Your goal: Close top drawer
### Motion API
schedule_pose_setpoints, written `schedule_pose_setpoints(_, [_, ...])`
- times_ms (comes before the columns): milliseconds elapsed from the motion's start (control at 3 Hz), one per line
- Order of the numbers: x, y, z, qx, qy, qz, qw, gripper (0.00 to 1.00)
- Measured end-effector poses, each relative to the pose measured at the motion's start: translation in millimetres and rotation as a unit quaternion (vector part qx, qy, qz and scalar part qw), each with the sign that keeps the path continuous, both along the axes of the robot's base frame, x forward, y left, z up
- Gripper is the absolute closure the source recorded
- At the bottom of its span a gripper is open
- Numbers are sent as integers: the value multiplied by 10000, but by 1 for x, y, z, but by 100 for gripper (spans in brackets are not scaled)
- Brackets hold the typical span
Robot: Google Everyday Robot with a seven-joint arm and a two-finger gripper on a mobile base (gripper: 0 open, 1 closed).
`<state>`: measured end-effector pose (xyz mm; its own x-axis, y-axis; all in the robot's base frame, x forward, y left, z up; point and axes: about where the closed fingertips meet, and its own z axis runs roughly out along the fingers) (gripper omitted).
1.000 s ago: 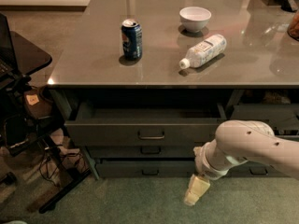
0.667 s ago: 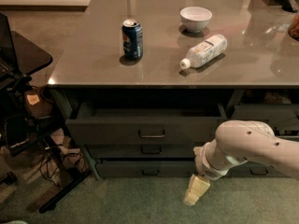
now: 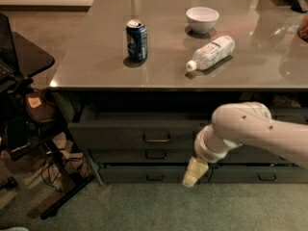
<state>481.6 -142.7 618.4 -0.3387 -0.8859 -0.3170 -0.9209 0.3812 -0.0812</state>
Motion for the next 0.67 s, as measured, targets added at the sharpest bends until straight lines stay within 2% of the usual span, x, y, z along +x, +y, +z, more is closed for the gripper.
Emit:
schedule_pose_setpoints(333, [16, 7, 11, -16, -126, -11, 9999, 0])
schedule_pose_setpoints(667, [44, 23, 29, 9, -333, -1, 9994, 0])
